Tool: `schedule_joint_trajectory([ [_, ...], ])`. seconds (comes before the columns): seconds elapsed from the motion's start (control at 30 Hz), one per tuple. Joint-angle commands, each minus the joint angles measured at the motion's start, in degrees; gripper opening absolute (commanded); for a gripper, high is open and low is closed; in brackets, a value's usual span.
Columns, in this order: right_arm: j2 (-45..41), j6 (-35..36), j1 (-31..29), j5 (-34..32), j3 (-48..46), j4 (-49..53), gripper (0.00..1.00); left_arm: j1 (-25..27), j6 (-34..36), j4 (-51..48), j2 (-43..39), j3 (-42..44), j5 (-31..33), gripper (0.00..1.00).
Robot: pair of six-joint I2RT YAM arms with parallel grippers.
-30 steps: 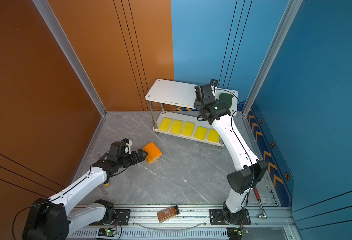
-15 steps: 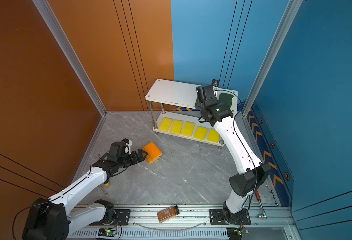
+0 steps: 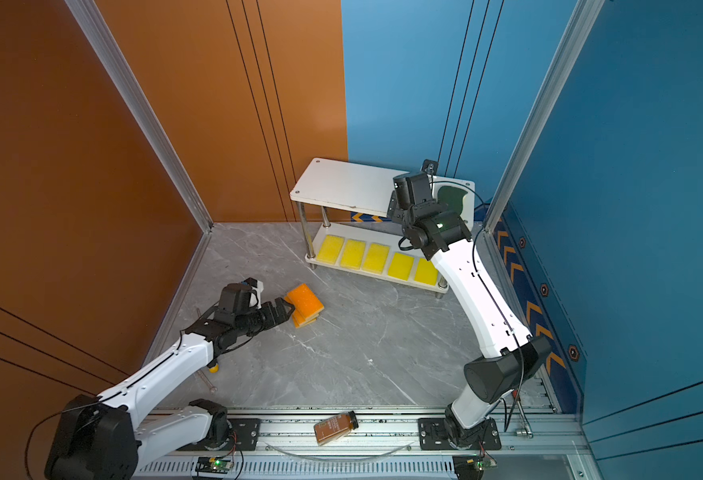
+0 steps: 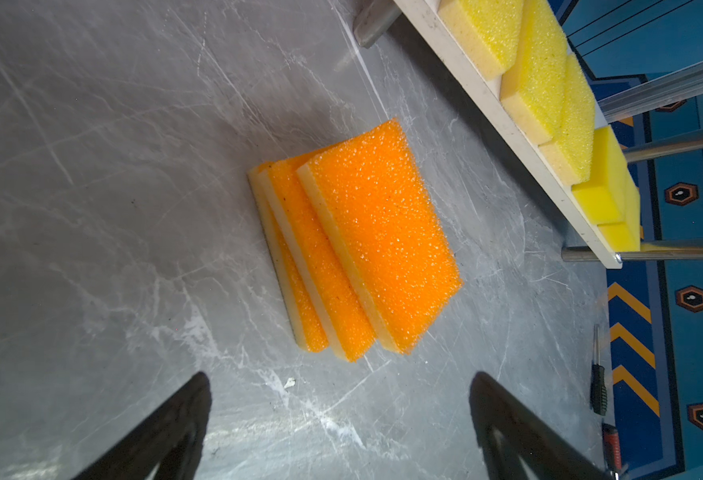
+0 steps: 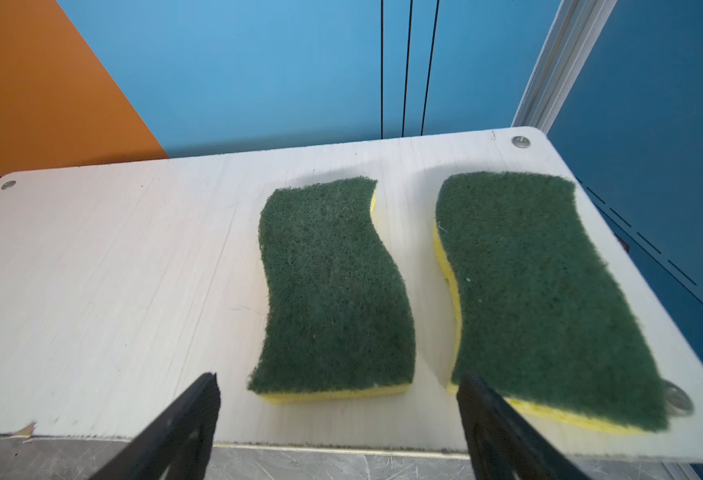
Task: Place and organize the cleaning sponges onto the shelf
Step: 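Lower the green-backed sponge onto the top shelf and open the right gripper, then withdraw the right gripper from the shelf and move it toward the orange sponges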
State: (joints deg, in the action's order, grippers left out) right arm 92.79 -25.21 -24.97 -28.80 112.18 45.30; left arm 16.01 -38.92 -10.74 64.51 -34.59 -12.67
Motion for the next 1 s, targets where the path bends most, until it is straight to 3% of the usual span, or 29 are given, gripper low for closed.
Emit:
schedule_joint_trajectory([
  [0.0,-2.98,1.80,-0.25,-1.53,-1.21,-0.80,0.91,-0.01,-0.34,-1.51,0.86,-0.10,0.32,0.98],
  [0.4,-11.60,8.73,-1.51,2.58,-8.86,-3.74,0.93,1.38,-1.98,-1.91,2.89,-1.53,1.55,0.98],
  [0.63,-20.63,11.93,-1.81,24.92,-21.42,-10.65,0.95,2.62,-3.08,-2.83,3.83,-2.57,2.88,0.98],
  [0.73,-22.07,12.56,-2.79,30.61,-25.53,-10.50,0.95,3.20,-3.42,-3.45,4.20,-3.11,3.64,0.98],
  [0.97,-22.33,17.07,-11.87,27.20,-36.85,-11.55,0.95,4.18,-4.19,-4.68,4.92,-4.08,5.14,0.98],
])
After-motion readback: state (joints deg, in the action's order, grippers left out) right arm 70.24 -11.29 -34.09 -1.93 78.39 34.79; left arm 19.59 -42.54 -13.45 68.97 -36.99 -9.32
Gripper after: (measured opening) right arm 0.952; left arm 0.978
